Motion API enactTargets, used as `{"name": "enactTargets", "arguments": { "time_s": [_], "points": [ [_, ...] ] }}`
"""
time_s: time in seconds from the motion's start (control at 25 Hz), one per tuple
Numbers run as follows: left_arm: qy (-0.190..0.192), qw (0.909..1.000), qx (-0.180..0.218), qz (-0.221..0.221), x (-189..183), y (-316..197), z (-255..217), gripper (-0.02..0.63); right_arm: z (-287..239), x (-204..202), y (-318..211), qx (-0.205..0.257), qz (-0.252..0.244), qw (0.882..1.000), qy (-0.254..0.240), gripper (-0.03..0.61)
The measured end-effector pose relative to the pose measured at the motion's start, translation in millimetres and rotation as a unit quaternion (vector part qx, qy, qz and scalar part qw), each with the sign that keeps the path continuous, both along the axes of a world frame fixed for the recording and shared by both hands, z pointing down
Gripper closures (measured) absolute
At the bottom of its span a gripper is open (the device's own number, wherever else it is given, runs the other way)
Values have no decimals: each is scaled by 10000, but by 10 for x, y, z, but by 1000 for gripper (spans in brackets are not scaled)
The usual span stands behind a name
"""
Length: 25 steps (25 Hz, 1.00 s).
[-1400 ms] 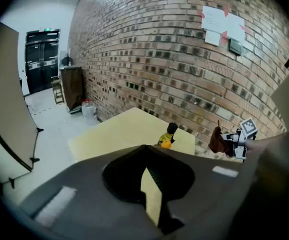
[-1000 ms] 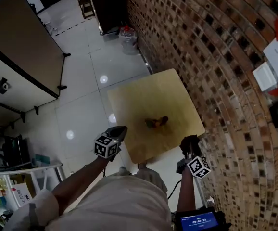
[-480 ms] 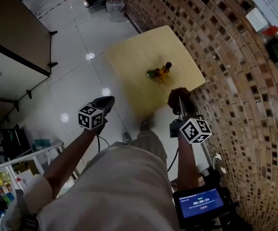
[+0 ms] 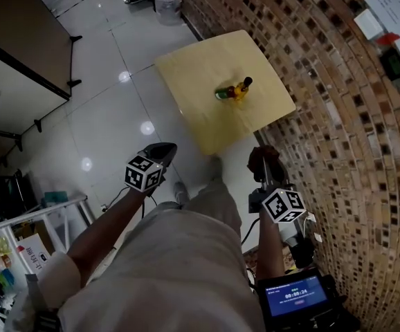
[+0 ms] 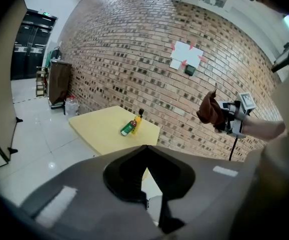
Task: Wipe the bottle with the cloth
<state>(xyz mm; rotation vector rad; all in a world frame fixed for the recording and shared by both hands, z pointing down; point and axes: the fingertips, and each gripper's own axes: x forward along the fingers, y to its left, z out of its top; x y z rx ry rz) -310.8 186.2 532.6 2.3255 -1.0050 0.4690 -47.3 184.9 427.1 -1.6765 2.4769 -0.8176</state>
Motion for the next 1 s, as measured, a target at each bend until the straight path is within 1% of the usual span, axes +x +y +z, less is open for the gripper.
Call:
{"name": "enactTargets", "arguments": {
  "time_s": [0.12, 0.24, 0.36, 0.44, 0.48, 0.6, 0.68, 0.76, 0.84, 0.92, 1.0],
  "points": [
    [-252, 9994, 164, 155, 91, 151, -32, 595, 61, 38, 20, -26, 40, 10000, -26, 499],
    [-578, 9969, 445, 300, 196, 298, -107, 594, 68, 22, -26, 18, -87, 9999, -83, 499],
    [-735, 9953, 567, 284, 292, 441, -193, 594, -7, 0, -101, 121, -228, 9993, -256, 499],
    [-708, 9960, 532, 145, 335, 531, -225, 594, -91, 6, -83, 200, -312, 9989, -275, 499],
    [-654, 9967, 478, 14, 335, 552, -235, 594, -137, -6, -67, 271, -396, 9987, -158, 499],
    [-391, 9977, 181, -517, 276, 551, -264, 595, -238, -134, 24, 565, -877, 9929, 568, 497],
    [-244, 9965, 18, -795, 373, 547, -241, 595, -266, -87, 146, 678, -1232, 9867, 819, 497],
    [-179, 9962, -92, -852, 666, 586, -173, 595, -221, 193, 317, 646, -1376, 9844, 883, 497],
    [-190, 9968, -119, -768, 917, 684, -203, 595, -106, 458, 496, 511, -1301, 9864, 863, 497],
    [-236, 9969, -71, -750, 999, 815, -287, 595, 45, 618, 659, 282, -1141, 9904, 729, 497],
    [-330, 9961, -16, -822, 1020, 945, -329, 595, 199, 743, 796, 50, -1017, 9936, 487, 497]
  ]
}}
